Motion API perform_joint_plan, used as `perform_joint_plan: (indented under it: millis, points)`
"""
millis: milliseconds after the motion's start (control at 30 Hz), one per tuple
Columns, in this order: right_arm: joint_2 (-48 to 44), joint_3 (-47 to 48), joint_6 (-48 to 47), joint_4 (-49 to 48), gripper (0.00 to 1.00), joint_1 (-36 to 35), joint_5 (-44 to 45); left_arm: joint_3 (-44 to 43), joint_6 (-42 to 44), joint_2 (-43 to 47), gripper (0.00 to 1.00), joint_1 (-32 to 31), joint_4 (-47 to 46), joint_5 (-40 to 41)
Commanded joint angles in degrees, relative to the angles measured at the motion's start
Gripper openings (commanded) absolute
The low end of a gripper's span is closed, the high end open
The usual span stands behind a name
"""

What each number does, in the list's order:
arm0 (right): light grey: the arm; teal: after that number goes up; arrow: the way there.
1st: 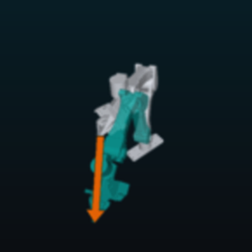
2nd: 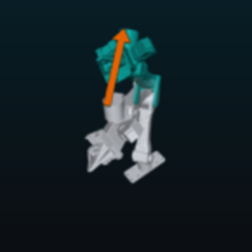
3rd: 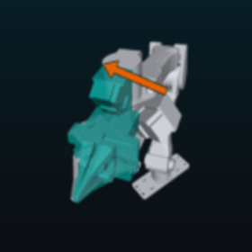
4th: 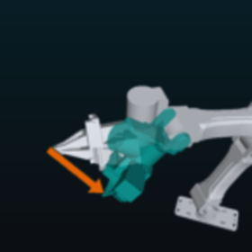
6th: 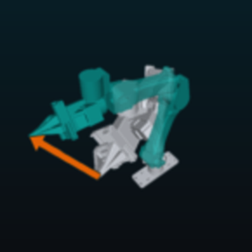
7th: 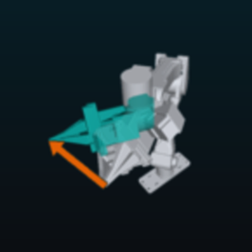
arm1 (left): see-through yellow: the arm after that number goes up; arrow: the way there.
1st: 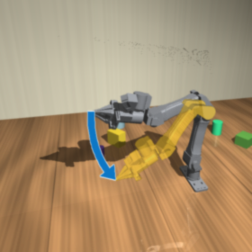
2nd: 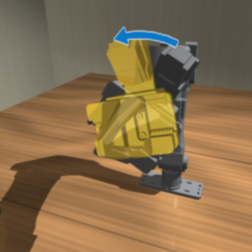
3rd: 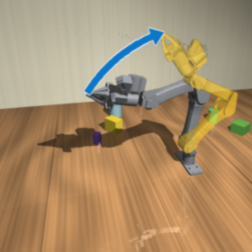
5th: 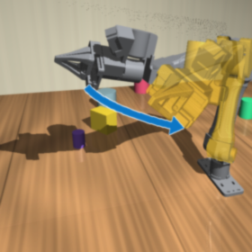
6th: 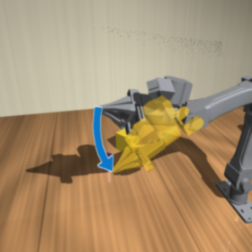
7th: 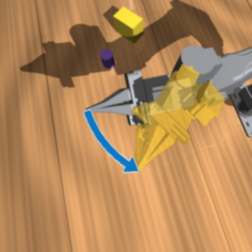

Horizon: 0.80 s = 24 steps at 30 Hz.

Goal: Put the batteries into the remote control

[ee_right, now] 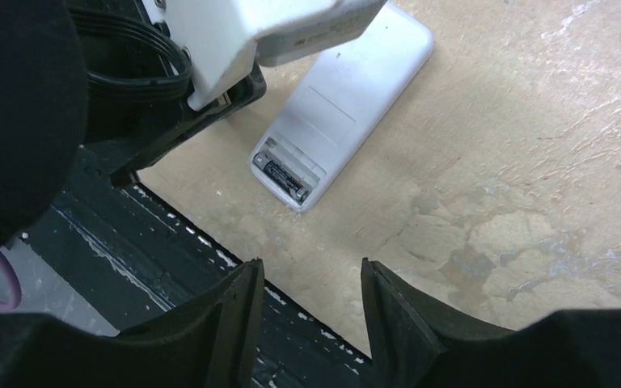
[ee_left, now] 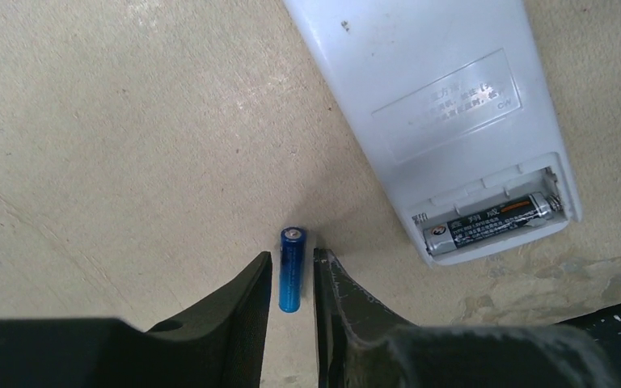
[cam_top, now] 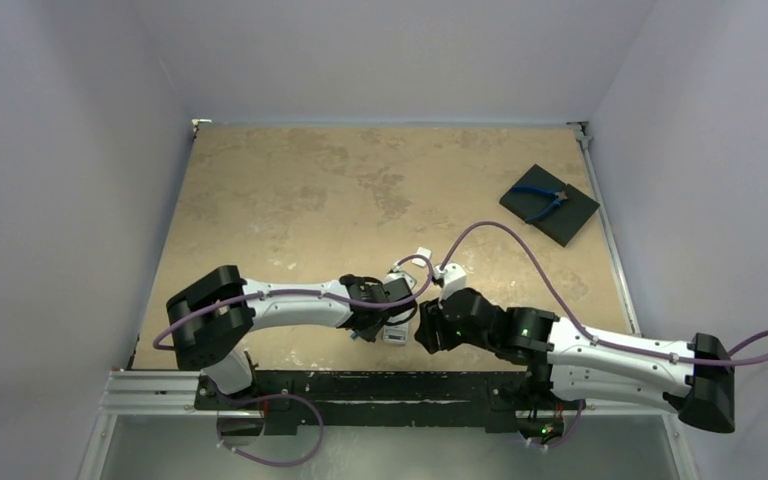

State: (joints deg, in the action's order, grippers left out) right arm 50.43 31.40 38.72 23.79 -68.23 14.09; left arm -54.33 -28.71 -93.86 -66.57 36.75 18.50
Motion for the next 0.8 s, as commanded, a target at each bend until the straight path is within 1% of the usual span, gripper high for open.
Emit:
perform_joint_plan:
  millis: [0, 200, 433, 567, 700, 767]
  points:
    - [-3.2, 2.6, -1.8, 0.7, 0.56, -0.2, 1.0, -1.9, 0.8, 0.7, 0.26, -1.3, 0.6, 1.4]
    - [-8.4, 2.9, -3.9, -0.2, 0.57, -0.2, -0.3, -1.9, 0.0, 5.1, 0.30, -2.1, 0.2, 1.1]
    - [-12.3, 3.0, -9.4, -3.4, 0.56, -0.2, -2.5, -0.7, -2.3, 14.2, 0.39, -2.1, -0.3, 1.2]
    - [-12.1, 4.6, -12.8, -4.4, 0.57, -0.2, -2.0, -0.2, -5.3, 18.1, 0.40, -2.1, 1.8, 4.6]
    - [-10.0, 6.5, -16.9, -5.4, 0.64, -0.2, -2.6, 0.3, -8.1, 21.5, 0.40, -2.0, 4.6, 8.5]
    - [-7.8, 8.0, -20.2, -5.6, 0.65, -0.2, -4.1, 0.7, -9.0, 23.2, 0.40, -2.0, 5.1, 9.8]
